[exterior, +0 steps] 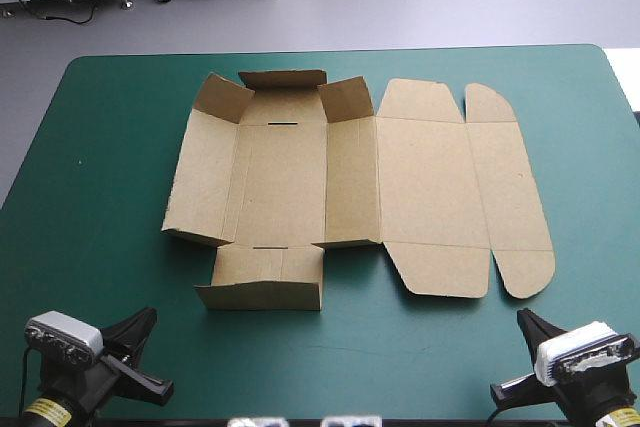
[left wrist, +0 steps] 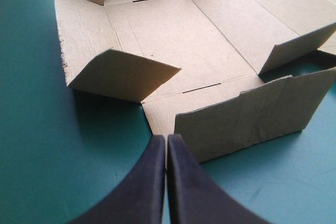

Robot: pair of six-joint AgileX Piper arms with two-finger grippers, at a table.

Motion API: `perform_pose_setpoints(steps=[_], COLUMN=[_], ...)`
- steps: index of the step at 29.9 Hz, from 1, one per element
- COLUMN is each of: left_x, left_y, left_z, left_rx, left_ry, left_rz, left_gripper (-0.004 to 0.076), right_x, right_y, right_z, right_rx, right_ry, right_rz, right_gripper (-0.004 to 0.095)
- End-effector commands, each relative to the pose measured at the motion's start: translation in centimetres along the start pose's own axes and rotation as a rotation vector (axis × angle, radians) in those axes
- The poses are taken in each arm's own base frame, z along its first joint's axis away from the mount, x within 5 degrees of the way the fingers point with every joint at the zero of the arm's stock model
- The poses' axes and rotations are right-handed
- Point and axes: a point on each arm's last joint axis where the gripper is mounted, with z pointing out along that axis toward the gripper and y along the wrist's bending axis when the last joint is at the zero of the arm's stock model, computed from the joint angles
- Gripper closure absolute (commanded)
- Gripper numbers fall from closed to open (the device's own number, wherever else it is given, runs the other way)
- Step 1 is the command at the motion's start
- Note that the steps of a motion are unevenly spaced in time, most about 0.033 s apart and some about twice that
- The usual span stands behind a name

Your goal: Fold the box

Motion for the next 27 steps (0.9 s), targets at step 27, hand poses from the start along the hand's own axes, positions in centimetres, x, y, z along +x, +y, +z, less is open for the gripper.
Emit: perform_pose_setpoints(steps=[27], left_x=[-1.36], left_y=[-0.7], left_z=[-0.11], left_rx=[0.084], left_ry=[-0.083], left_rz=[-0.137], left_gripper=[0.0729], right_x=[-1.18], right_y=[-0.24], right_z=[-0.15], right_rx=[0.016], right_ry=[-0.064], right_rz=[0.009], right_gripper=[0.0933])
